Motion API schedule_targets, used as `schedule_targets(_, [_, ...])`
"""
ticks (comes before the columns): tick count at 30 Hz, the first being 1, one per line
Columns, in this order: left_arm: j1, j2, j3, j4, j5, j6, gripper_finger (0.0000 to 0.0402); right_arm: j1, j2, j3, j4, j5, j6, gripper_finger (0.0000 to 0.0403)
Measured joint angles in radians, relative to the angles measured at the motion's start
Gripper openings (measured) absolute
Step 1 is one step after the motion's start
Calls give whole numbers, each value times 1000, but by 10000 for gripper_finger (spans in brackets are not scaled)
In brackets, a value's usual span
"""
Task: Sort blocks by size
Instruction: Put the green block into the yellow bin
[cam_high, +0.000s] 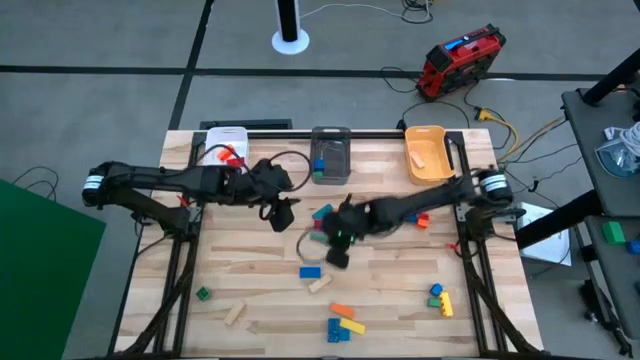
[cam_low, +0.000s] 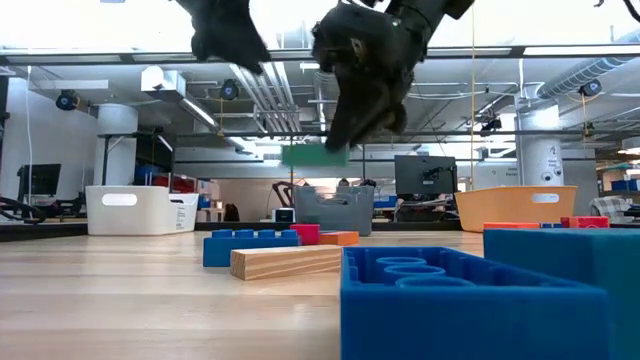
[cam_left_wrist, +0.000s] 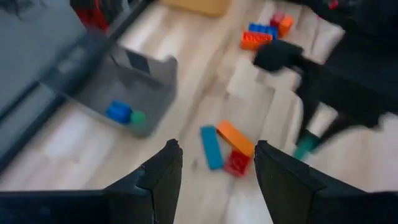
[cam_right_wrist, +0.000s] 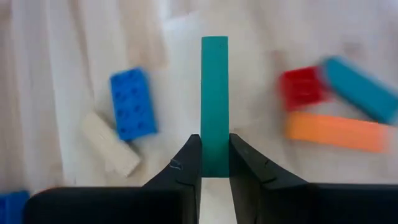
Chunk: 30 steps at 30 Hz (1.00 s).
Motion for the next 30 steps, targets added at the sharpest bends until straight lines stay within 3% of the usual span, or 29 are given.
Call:
schedule_targets(10, [3,0,173,-25,-112,227,178,-341,-276,0,-334,245,236,44])
schedule_targets(17, [3,0,199,-33,-117,261,178,-506,-400,-24,-635,395,406,44])
schedule_targets(30, [9,0,195,-90,-116,240,178,-684,-455,-220,-650,424,465,44])
